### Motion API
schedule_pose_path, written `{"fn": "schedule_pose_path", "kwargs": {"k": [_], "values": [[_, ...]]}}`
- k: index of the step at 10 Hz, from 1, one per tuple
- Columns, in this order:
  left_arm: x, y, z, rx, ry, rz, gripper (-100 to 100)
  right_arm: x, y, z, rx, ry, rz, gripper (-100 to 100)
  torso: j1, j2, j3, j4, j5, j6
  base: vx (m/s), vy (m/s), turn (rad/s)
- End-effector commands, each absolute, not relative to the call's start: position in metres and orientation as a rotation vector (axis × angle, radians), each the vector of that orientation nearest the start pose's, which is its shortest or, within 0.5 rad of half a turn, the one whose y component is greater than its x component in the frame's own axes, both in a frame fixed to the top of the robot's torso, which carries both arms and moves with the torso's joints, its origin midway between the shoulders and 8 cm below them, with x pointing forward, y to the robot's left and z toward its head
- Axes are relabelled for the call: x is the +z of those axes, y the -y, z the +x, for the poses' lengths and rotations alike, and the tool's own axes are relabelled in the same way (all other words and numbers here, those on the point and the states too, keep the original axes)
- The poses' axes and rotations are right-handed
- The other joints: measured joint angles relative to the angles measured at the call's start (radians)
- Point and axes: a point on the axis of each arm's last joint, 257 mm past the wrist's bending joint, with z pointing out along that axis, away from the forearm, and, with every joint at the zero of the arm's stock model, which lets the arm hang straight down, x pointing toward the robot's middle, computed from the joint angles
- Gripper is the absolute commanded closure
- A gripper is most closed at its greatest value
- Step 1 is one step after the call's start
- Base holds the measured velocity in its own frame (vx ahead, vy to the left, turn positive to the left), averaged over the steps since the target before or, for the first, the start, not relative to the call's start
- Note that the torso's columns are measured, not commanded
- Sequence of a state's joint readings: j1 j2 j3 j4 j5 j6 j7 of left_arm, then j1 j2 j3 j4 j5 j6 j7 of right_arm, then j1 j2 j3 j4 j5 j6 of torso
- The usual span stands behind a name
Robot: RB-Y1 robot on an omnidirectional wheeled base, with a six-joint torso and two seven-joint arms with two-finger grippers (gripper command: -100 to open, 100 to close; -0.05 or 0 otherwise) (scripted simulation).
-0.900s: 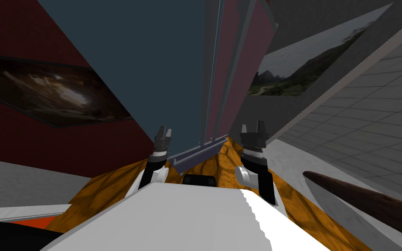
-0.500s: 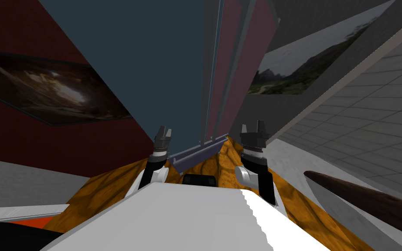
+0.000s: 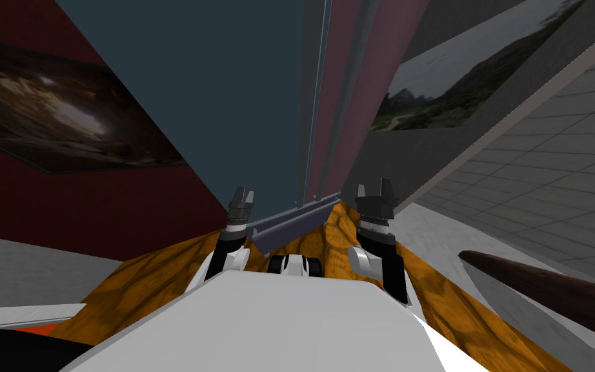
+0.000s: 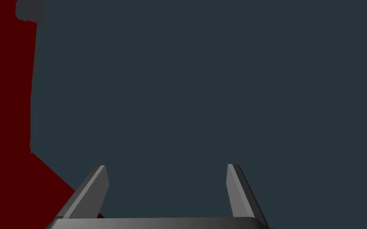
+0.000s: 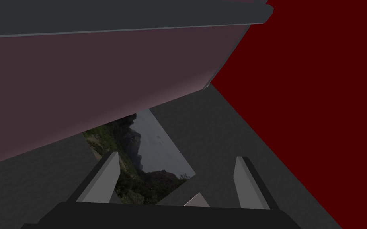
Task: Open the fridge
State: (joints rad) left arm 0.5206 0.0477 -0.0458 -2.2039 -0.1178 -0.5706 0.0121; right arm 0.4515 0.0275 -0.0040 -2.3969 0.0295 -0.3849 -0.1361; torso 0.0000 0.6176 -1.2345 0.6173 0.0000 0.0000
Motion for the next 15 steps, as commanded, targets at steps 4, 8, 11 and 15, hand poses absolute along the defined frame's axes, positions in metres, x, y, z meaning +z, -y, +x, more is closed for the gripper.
{"fn": "schedule_pose_path", "kwargs": {"k": [4,8,11,15], "values": [[-0.006,-0.252,0.35,-1.27,-0.814,-0.549,-100,0.07,0.274,0.34,1.431,-0.536,0.673,0,0.0,0.119,-0.241,0.119,0.0,0.0,0.005,-0.006,-0.058],[-0.006,-0.261,0.353,-1.249,-0.904,-0.529,-100,0.07,0.274,0.34,1.431,-0.536,0.673,0,0.0,0.12,-0.242,0.121,0.0,0.0,0.009,-0.009,-0.084],[-0.005,-0.269,0.356,-1.224,-0.986,-0.511,-100,0.07,0.274,0.34,1.431,-0.536,0.673,0,0.0,0.12,-0.242,0.121,0.0,0.0,0.01,-0.012,-0.1],[-0.003,-0.276,0.36,-1.19,-1.081,-0.488,-100,0.07,0.274,0.34,1.431,-0.536,0.673,0,0.0,0.12,-0.242,0.121,0.0,0.0,0.011,-0.012,-0.085]]}}
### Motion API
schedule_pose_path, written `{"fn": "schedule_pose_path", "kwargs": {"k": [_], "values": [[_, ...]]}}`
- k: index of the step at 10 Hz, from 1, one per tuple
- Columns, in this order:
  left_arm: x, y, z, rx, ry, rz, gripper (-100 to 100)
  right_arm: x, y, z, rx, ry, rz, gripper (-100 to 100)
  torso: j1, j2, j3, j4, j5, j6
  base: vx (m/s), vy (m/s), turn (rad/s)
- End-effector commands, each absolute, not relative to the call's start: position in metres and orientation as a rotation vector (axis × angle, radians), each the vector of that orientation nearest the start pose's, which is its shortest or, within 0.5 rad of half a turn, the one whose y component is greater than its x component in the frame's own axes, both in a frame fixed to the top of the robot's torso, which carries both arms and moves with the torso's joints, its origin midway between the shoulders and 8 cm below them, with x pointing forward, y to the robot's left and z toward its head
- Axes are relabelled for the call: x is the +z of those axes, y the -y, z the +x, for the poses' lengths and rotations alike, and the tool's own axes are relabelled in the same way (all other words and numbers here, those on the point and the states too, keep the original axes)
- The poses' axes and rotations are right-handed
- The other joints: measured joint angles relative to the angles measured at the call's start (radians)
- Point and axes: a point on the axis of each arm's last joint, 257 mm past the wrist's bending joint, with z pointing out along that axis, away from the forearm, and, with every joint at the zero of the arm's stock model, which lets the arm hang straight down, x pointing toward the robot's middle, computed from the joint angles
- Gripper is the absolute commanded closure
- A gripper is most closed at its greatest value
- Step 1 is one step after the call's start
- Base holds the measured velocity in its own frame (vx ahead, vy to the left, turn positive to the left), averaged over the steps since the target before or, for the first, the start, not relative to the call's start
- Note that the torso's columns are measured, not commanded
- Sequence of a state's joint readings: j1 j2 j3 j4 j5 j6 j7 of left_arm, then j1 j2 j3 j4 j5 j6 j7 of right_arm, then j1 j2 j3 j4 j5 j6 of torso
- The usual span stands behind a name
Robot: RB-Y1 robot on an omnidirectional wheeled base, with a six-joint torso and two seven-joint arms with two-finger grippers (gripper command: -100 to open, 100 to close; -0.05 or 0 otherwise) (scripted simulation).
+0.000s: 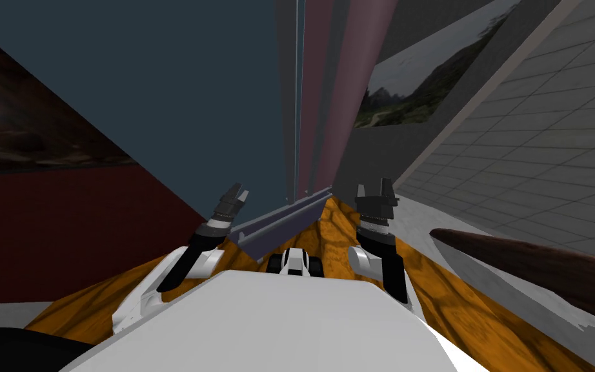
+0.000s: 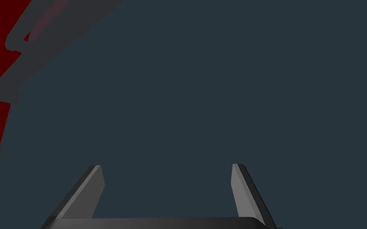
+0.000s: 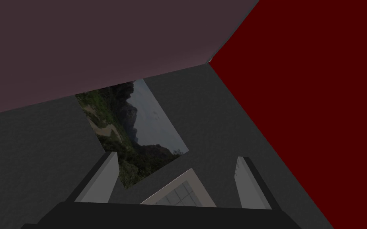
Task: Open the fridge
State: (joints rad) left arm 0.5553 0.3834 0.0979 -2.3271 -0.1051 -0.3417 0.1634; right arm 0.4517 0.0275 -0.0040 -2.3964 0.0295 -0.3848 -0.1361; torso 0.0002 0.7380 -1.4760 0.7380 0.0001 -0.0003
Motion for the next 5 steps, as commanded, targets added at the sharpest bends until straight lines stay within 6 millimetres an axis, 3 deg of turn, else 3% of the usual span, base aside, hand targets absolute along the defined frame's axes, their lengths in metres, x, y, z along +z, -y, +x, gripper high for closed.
{"fn": "schedule_pose_path", "kwargs": {"k": [1,5], "values": [[-0.0028,-0.2799,0.3611,-1.177,-1.106,-0.488,-100,0.0697,0.2738,0.34,1.431,-0.536,0.673,0,0.0,0.0,0.0,0.0,0.0,0.0,0.004,-0.012,-0.108],[-0.0022,-0.2899,0.3669,-1.128,-1.2,-0.478,-100,0.0697,0.2738,0.34,1.431,-0.536,0.673,0,-0.003,-0.009,-0.007,-0.001,-0.002,0.005,0.0,-0.011,-0.092]]}}
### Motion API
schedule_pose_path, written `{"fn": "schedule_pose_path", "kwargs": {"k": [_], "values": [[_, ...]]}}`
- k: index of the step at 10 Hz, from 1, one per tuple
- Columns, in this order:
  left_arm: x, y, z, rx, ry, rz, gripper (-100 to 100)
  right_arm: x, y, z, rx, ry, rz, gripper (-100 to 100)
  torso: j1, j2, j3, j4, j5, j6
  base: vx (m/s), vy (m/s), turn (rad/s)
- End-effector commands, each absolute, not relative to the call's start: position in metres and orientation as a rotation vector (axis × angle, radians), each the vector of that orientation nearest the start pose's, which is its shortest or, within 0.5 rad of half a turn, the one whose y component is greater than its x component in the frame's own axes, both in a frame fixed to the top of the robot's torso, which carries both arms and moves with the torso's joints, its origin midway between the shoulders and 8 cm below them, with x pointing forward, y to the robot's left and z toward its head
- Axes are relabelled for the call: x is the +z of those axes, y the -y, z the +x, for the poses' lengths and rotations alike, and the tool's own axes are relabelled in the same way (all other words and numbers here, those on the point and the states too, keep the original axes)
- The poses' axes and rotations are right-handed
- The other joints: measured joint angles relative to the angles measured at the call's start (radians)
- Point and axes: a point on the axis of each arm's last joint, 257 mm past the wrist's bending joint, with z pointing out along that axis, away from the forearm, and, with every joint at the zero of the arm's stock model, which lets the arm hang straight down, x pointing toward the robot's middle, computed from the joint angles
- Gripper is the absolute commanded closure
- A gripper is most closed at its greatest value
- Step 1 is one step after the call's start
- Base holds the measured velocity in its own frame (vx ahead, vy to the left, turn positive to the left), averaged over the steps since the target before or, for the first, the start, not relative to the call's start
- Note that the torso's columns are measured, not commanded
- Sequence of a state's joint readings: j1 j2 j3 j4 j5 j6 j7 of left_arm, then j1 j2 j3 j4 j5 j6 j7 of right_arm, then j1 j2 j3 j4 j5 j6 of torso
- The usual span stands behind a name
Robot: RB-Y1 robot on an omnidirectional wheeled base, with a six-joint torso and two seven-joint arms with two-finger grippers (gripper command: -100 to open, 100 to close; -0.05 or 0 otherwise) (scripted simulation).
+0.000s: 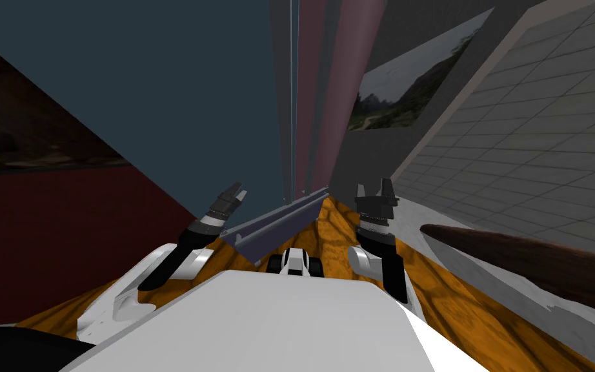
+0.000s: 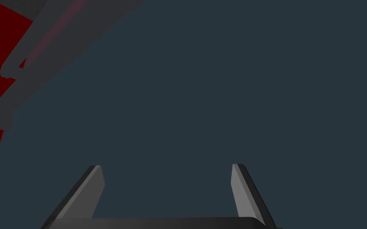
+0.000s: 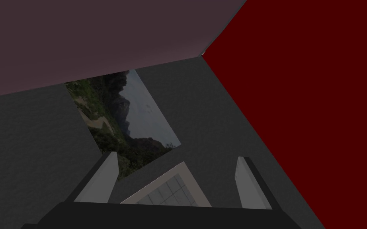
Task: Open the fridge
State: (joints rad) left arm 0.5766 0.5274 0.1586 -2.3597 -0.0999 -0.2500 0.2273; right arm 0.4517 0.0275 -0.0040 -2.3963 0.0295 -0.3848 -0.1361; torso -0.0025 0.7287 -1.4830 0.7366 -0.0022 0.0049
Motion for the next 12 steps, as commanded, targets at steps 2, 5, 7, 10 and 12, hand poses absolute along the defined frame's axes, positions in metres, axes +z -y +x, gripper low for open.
{"fn": "schedule_pose_path", "kwargs": {"k": [2,5,7,10,12], "values": [[-0.002,-0.292,0.37,-1.107,-1.24,-0.466,-100,0.07,0.274,0.34,1.431,-0.536,0.673,0,-0.001,-0.005,-0.004,-0.001,-0.001,0.002,0.001,-0.004,-0.07],[-0.002,-0.301,0.375,-1.063,-1.299,-0.464,-100,0.07,0.274,0.34,1.431,-0.536,0.673,0,-0.002,-0.012,-0.009,-0.002,-0.002,0.006,0.0,-0.01,-0.078],[-0.002,-0.304,0.378,-1.038,-1.333,-0.458,-100,0.07,0.274,0.34,1.431,-0.536,0.673,0,-0.002,-0.017,-0.013,-0.002,-0.004,0.008,-0.001,-0.013,-0.052],[-0.001,-0.314,0.385,-0.989,-1.383,-0.459,-100,0.07,0.274,0.34,1.431,-0.536,0.673,0,-0.003,-0.026,-0.02,-0.003,-0.006,0.013,0.002,-0.008,-0.096],[0.001,-0.318,0.388,-0.963,-1.407,-0.457,-100,0.07,0.274,0.34,1.431,-0.536,0.673,0,-0.004,-0.03,-0.022,-0.004,-0.006,0.015,-0.005,-0.017,-0.065]]}}
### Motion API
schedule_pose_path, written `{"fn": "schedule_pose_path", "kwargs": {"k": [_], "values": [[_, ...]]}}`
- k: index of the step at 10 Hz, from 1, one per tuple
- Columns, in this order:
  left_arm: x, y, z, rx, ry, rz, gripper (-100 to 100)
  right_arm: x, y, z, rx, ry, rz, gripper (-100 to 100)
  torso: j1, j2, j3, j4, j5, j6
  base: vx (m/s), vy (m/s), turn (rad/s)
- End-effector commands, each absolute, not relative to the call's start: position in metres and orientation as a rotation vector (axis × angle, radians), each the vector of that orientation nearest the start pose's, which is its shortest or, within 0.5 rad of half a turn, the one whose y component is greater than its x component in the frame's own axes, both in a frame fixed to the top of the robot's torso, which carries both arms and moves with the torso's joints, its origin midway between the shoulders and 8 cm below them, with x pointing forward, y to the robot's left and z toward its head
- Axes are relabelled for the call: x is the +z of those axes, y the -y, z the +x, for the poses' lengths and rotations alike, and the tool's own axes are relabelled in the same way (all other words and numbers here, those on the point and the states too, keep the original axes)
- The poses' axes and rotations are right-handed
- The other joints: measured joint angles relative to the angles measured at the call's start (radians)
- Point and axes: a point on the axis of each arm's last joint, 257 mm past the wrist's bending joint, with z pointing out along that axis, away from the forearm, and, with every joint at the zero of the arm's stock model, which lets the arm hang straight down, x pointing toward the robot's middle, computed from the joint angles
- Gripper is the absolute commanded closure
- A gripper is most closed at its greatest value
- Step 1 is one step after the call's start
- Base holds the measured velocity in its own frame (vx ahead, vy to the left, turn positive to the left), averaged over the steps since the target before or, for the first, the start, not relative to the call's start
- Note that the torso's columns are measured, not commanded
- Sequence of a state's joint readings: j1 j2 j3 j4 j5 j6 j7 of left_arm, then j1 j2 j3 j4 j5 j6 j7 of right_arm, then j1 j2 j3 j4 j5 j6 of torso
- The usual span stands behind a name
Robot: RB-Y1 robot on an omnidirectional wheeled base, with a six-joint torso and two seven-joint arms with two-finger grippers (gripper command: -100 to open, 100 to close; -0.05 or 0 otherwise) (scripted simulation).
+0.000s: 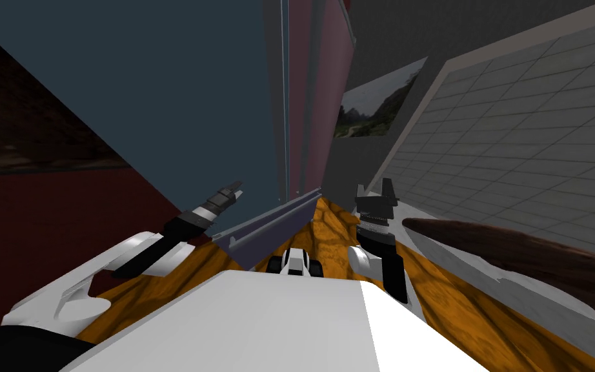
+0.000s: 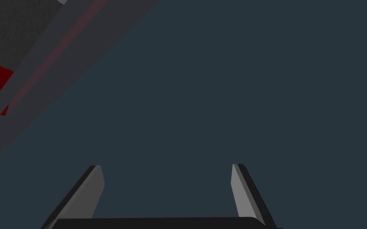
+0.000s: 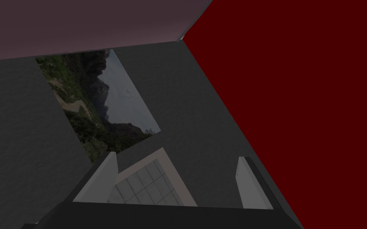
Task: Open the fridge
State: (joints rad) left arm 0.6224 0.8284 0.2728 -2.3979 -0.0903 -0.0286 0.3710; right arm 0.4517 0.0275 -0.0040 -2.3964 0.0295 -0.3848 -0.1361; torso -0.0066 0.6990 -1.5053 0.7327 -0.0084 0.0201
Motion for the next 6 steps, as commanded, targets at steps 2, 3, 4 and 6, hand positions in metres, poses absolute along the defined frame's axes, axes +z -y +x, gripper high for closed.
{"fn": "schedule_pose_path", "kwargs": {"k": [2,3,4,6], "values": [[0.0028,-0.3221,0.3909,-0.939,-1.427,-0.458,-100,0.0697,0.2738,0.34,1.431,-0.536,0.673,0,0.001,-0.004,-0.003,0.0,-0.001,0.001,0.0,-0.002,-0.049],[0.0028,-0.3213,0.3911,-0.938,-1.431,-0.453,-100,0.0697,0.2738,0.34,1.431,-0.536,0.673,0,0.002,-0.004,-0.004,0.001,-0.002,0.002,0.006,-0.017,-0.022],[0.0028,-0.3213,0.3911,-0.938,-1.431,-0.453,-100,0.0697,0.2738,0.34,1.431,-0.536,0.673,0,0.0,-0.006,-0.005,0.001,-0.003,0.004,-0.006,-0.027,-0.001],[0.0028,-0.3213,0.3911,-0.938,-1.431,-0.453,-100,0.0697,0.2738,0.3399,1.431,-0.536,0.673,0,0.0,-0.007,-0.006,0.002,-0.004,0.004,-0.001,0.004,0.009]]}}
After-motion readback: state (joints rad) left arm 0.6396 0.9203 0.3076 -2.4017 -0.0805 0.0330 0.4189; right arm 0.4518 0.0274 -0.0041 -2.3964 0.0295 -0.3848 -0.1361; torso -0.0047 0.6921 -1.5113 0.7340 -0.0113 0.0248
